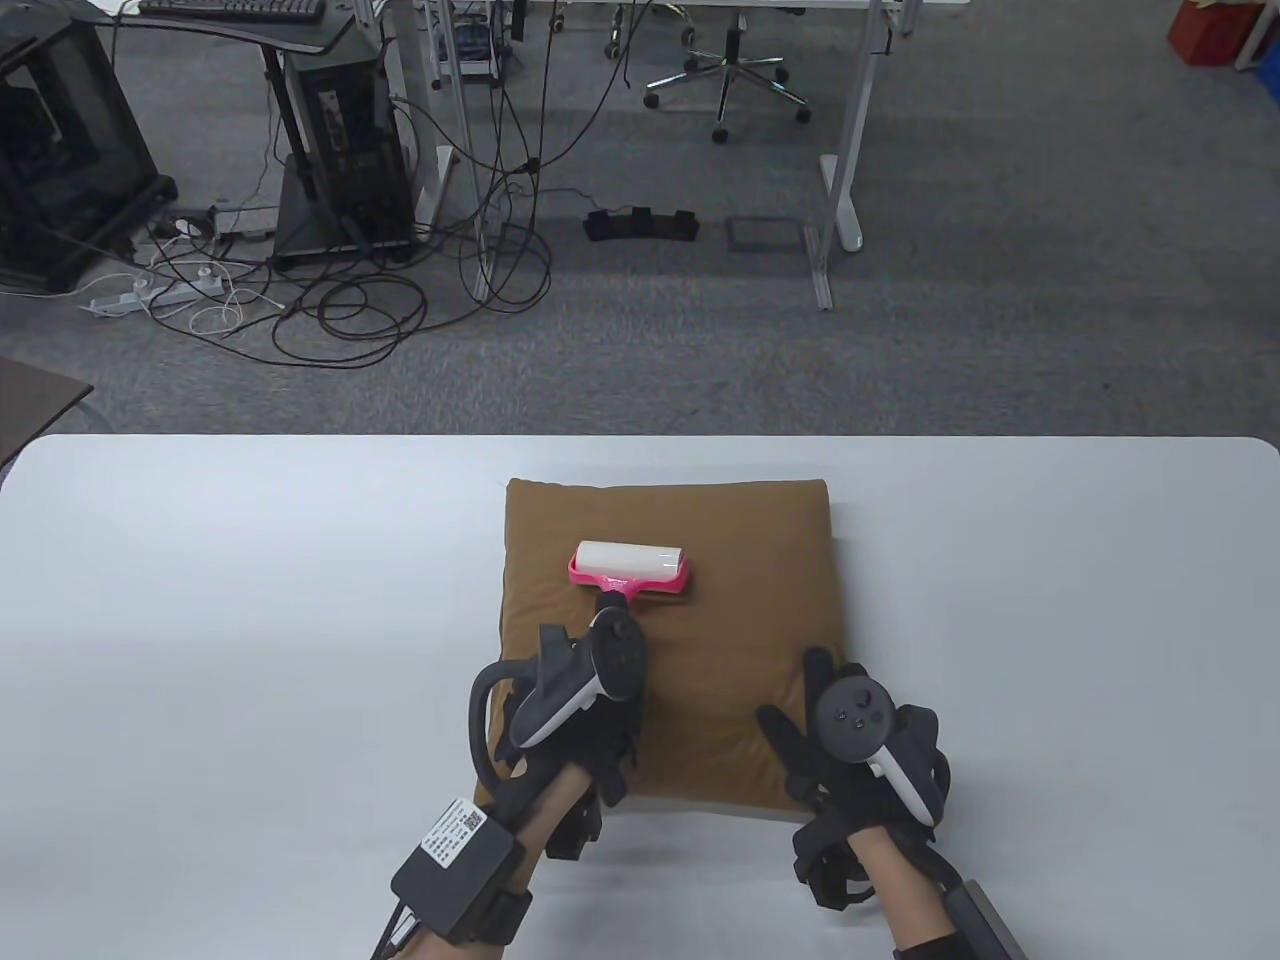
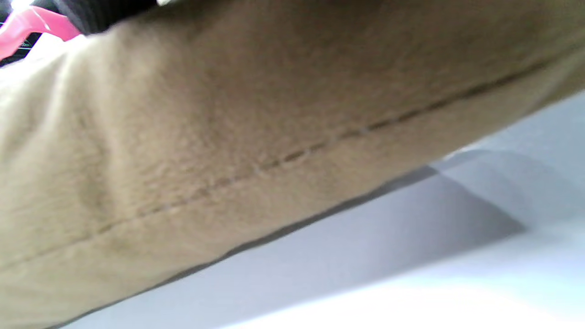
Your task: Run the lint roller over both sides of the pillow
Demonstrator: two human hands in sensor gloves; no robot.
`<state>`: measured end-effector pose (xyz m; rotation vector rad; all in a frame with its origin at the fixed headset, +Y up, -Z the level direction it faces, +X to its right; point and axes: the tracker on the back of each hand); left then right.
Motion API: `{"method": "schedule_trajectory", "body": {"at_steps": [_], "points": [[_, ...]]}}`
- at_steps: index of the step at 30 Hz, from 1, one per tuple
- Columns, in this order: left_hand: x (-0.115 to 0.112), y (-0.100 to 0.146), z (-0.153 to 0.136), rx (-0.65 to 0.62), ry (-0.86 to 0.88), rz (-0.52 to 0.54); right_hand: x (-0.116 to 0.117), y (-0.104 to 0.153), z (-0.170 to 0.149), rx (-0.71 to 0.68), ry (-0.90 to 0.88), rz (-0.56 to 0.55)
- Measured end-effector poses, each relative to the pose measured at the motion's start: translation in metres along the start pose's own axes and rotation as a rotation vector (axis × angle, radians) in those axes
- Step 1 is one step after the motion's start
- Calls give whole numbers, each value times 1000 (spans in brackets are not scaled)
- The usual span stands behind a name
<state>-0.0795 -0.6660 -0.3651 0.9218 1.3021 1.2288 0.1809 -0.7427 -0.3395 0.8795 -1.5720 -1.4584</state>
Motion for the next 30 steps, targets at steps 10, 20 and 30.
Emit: {"method": "schedule_trajectory", "body": {"at_steps": [10, 20, 30], "points": [[-1, -23, -14, 121, 12, -40, 0, 0, 0, 0, 0, 0], [-2, -17, -21, 70, -5, 31, 0, 0, 1, -2, 7, 0], [-6, 14, -32, -100, -73, 160, 0, 0, 1, -2, 5, 1]]}}
Point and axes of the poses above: the tracker on the back of each hand, its own z axis roughly to the thumb side, its own y axis roughly from the fingertips to the wrist, x = y × z, and after that the axes turned 5 degrees about -x, right-handed
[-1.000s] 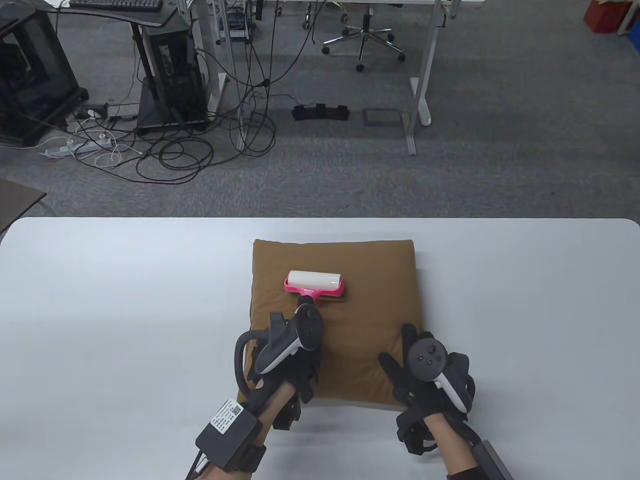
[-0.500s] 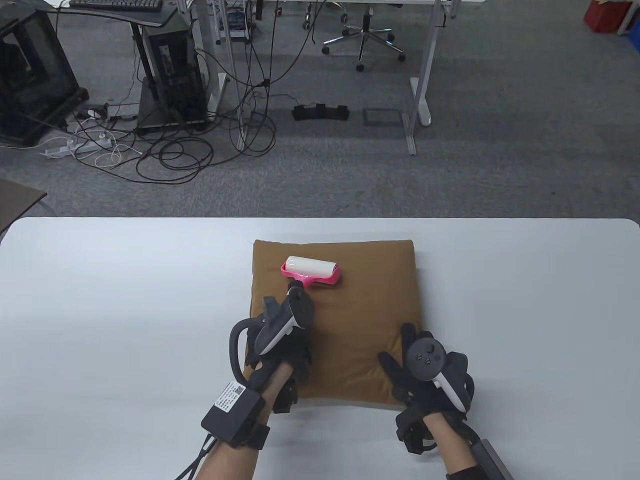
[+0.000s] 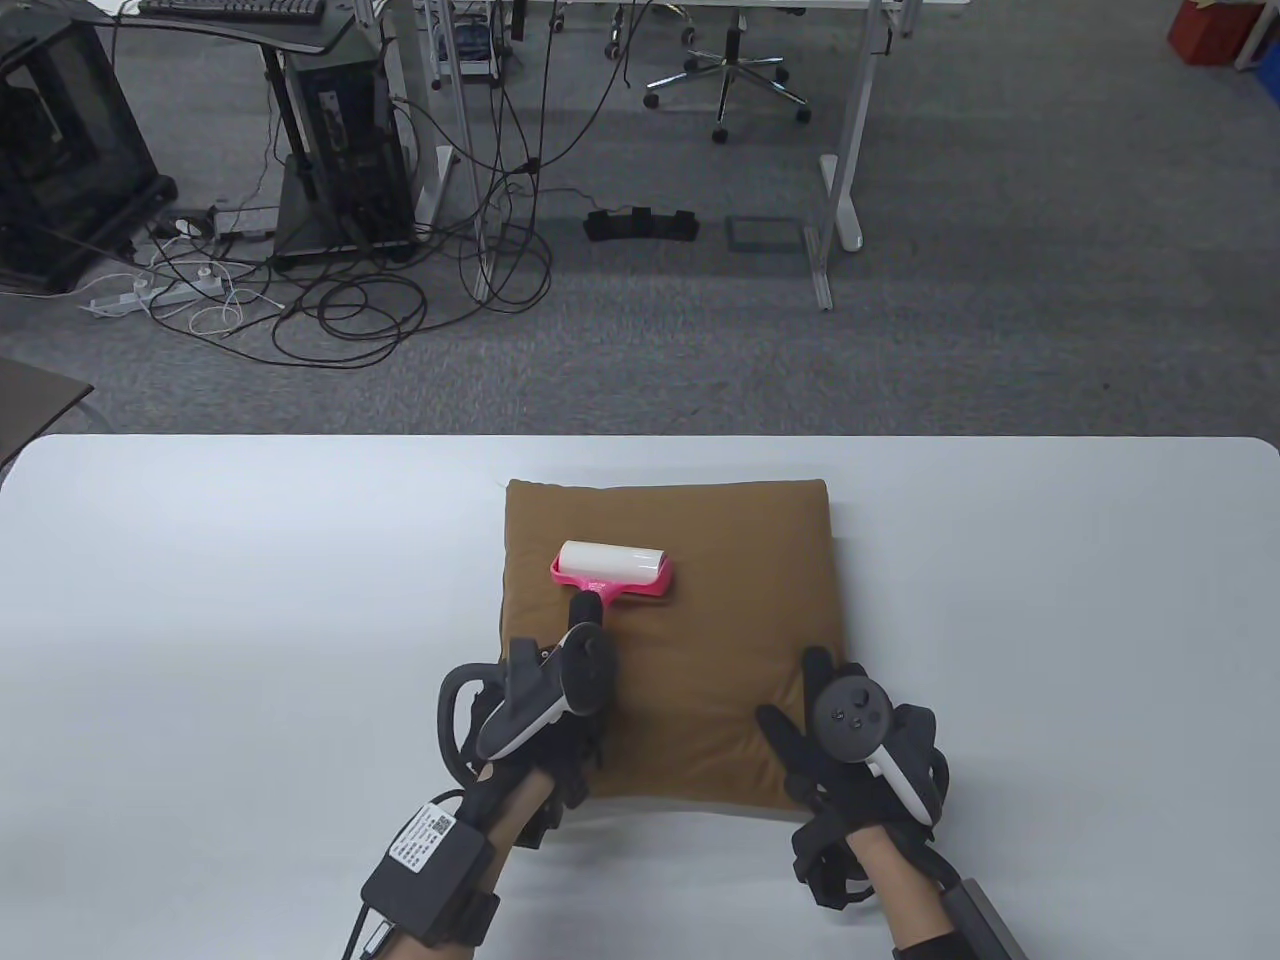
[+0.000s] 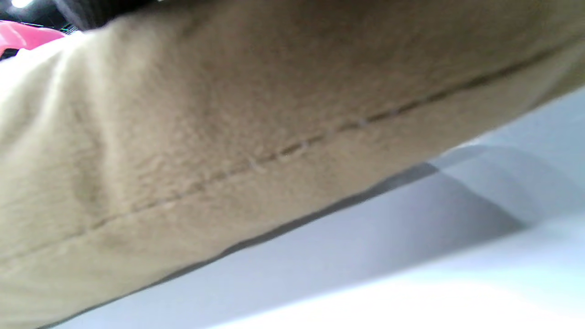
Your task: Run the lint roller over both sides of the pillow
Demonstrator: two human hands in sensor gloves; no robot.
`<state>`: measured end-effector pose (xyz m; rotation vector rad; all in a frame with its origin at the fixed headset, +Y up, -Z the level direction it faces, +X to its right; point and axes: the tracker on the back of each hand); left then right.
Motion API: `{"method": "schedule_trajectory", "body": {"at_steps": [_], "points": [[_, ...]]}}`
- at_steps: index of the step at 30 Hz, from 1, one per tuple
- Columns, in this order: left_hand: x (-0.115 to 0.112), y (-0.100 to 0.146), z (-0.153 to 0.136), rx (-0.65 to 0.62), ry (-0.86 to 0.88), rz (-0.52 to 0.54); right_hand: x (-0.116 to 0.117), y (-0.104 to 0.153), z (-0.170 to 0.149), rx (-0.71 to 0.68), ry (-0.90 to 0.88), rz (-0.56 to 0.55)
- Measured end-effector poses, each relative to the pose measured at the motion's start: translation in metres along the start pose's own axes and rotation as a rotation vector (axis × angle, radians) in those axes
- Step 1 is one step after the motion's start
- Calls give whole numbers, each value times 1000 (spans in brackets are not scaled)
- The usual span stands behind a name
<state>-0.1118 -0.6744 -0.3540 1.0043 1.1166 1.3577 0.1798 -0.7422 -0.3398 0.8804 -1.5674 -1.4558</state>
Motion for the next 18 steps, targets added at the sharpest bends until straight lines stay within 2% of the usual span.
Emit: {"method": "schedule_trajectory", "body": {"at_steps": [6, 13, 18], "points": [[-1, 31, -21, -56, 33, 48, 0, 0, 0, -1, 3, 0], [-12, 71, -39, -136, 76, 103, 1, 2, 0, -2, 9, -1], [-13, 87, -48, -149, 107, 98, 2, 3, 0, -3, 13, -2]]}}
Point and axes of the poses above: the tracker on the back of each hand, its own z axis roughly to the thumb side, its own y axis roughly from the fingertips to the wrist, x = y × z, and after that the axes turned 5 degrees about -x, right-handed
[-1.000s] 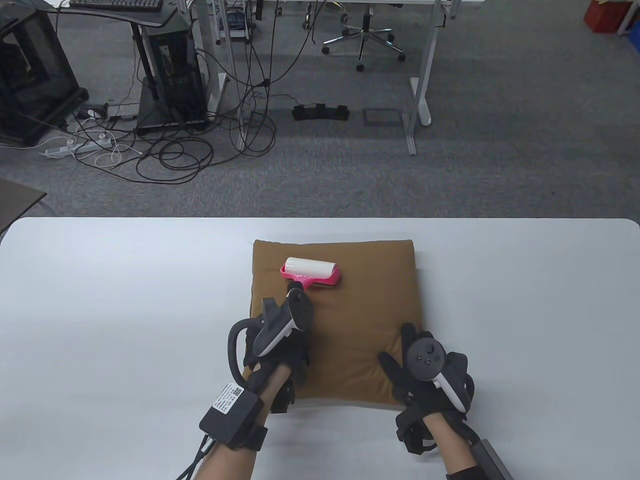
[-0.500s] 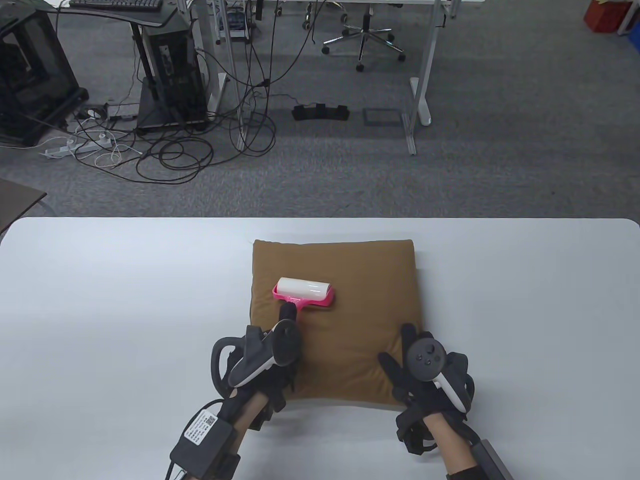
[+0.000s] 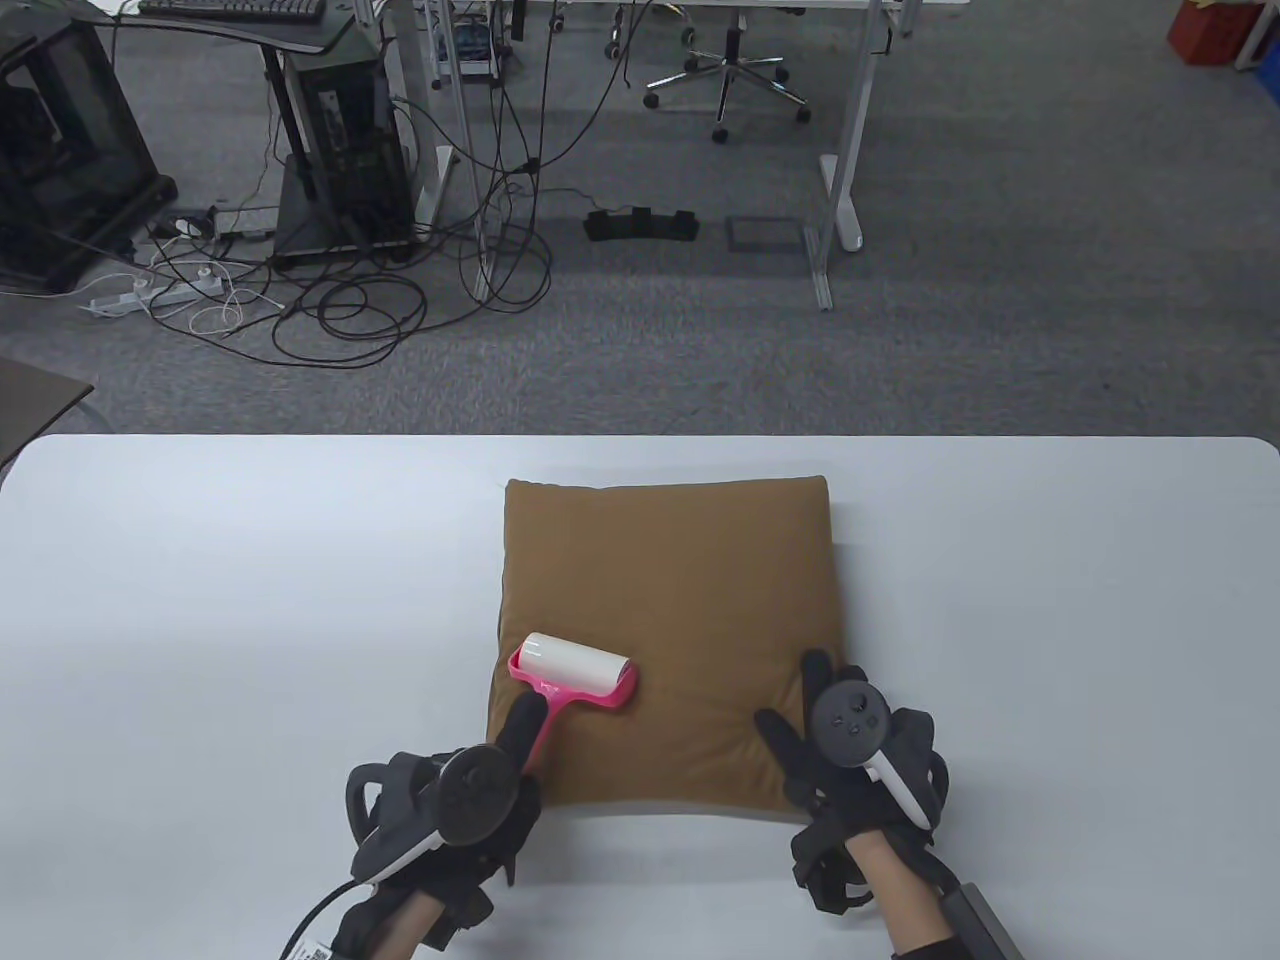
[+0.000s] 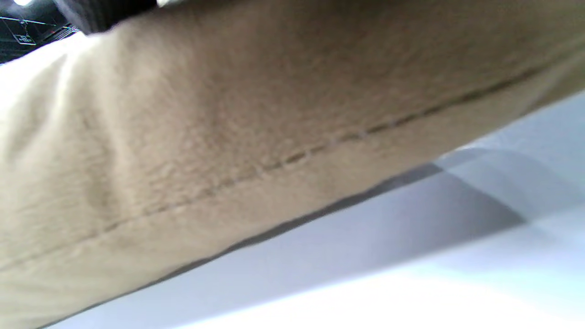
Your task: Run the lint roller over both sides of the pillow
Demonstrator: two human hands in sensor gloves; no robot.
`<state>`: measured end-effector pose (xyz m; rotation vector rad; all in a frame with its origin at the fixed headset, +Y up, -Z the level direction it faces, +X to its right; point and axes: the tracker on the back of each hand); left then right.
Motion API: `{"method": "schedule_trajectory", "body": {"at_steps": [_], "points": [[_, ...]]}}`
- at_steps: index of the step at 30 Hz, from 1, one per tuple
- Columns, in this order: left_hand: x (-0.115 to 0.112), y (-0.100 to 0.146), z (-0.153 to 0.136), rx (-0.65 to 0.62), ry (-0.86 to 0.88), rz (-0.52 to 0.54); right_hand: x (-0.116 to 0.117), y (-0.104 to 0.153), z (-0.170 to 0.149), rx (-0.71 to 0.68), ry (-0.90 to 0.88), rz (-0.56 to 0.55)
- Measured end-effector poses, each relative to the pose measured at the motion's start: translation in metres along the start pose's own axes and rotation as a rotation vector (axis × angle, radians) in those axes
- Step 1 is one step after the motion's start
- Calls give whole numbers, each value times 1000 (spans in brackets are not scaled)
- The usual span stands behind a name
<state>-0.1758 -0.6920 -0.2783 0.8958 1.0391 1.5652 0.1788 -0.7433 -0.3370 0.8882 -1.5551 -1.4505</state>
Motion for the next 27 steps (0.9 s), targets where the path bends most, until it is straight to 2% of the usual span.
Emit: {"method": "schedule_trajectory", "body": {"at_steps": [8, 13, 15, 20, 24, 27], "points": [[24, 12, -2, -60, 62, 80, 0, 1, -1, 4, -8, 6], [37, 7, -17, -13, 255, 165, -4, 2, -4, 11, -80, 46], [33, 2, -28, 51, 313, 229, -7, 3, -5, 22, -135, 61], [1, -14, -57, 238, 530, 338, -17, 8, -12, 29, -159, 68], [-20, -17, -69, 300, 523, 334, -18, 7, -22, 81, -169, 175], [-32, -15, -76, 322, 555, 342, -17, 4, -25, 108, -119, 209]]}}
Point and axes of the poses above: the tracker on the back of each hand, its own z axis roughly to the thumb side, its own y axis roughly from the fingertips to the wrist, x = y × z, and after that the axes turned 5 degrees about -x, right-handed
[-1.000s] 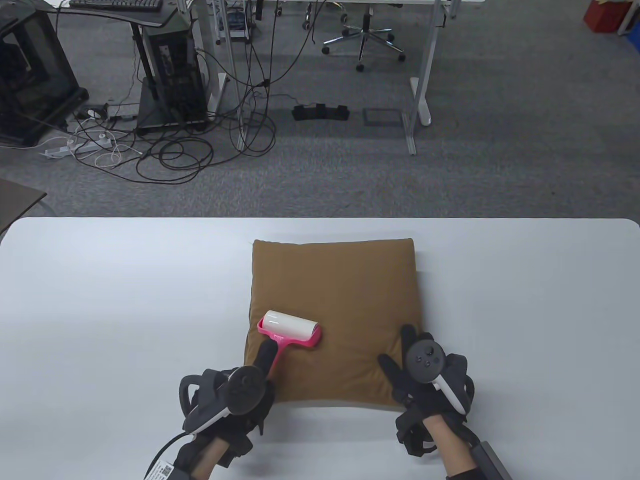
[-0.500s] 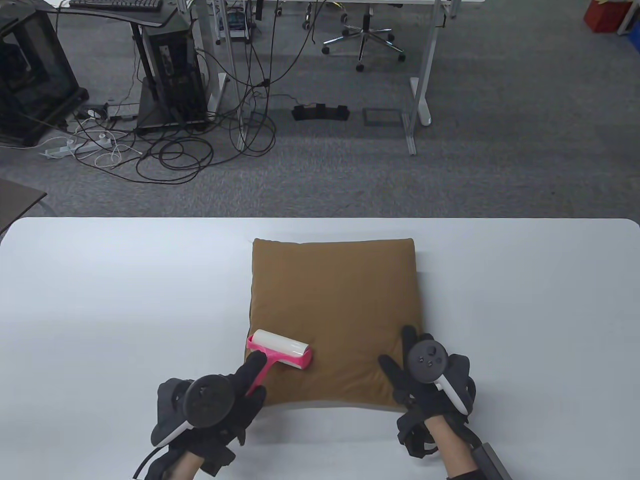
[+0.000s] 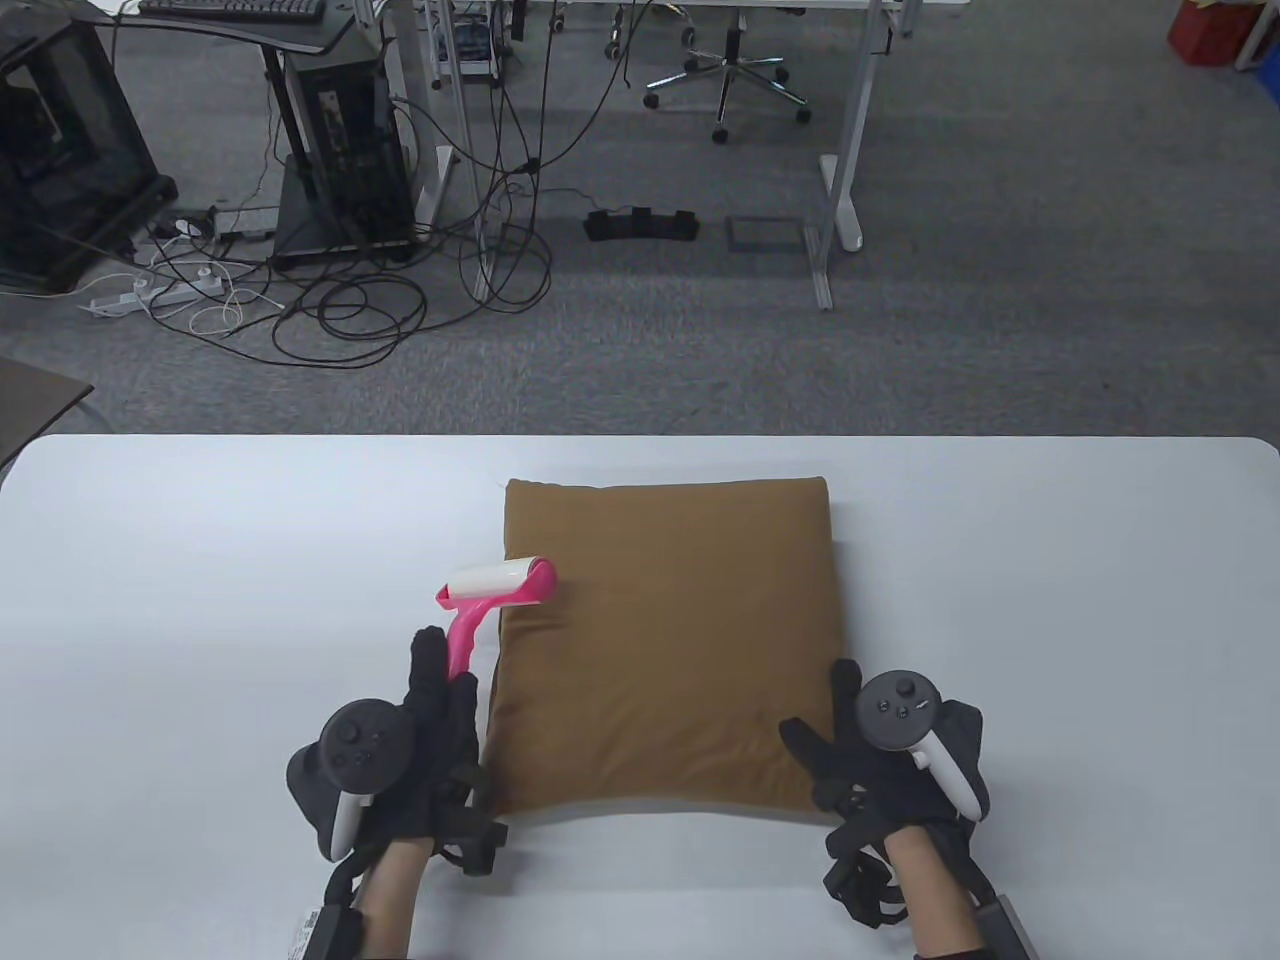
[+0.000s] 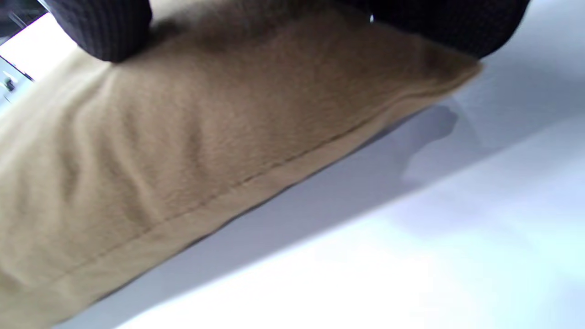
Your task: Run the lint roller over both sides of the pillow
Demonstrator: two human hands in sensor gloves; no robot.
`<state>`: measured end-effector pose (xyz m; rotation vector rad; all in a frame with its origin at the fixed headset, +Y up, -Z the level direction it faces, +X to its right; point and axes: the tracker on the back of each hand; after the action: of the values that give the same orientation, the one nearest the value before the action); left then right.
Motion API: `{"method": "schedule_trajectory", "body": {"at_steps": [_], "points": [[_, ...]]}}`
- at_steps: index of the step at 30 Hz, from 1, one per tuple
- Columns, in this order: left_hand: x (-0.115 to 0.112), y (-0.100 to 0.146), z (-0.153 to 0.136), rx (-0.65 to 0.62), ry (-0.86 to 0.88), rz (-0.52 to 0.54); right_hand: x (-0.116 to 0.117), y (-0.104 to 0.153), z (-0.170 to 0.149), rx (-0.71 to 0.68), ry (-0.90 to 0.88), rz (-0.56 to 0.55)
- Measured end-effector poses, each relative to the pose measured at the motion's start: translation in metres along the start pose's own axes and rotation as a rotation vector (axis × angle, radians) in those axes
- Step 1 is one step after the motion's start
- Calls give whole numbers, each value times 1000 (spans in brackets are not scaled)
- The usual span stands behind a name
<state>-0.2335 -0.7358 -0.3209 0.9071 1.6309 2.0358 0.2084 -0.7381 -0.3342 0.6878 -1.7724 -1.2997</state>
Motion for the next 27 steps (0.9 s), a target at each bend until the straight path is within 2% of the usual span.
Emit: {"method": "schedule_trajectory", "body": {"at_steps": [3, 9, 12, 15, 21, 25, 27], "points": [[-2, 2, -9, 27, 39, -15, 3, -3, 1, -6, 4, -7], [5, 4, -6, 18, 50, 37, 1, -19, -6, -46, -61, -60], [6, 5, -6, 15, 83, 37, -7, -20, -6, -54, -97, -172], [9, 7, -7, 14, 111, 44, -30, -14, -6, -42, -109, -318], [14, 9, -4, 17, 164, 76, -96, 27, -3, -76, -220, -630], [13, 9, -3, 16, 186, 47, -132, 81, 15, -344, -374, -804], [13, 9, -3, 11, 179, 44, -142, 107, 32, -457, -375, -874]]}}
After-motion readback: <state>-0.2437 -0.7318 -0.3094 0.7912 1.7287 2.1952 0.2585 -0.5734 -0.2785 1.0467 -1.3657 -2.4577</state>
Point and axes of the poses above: the tracker on the back of each hand, its own z axis roughly to the thumb side, its own y axis roughly from the fingertips to the wrist, x = y × z, and after that the axes turned 5 degrees about -x, right-handed
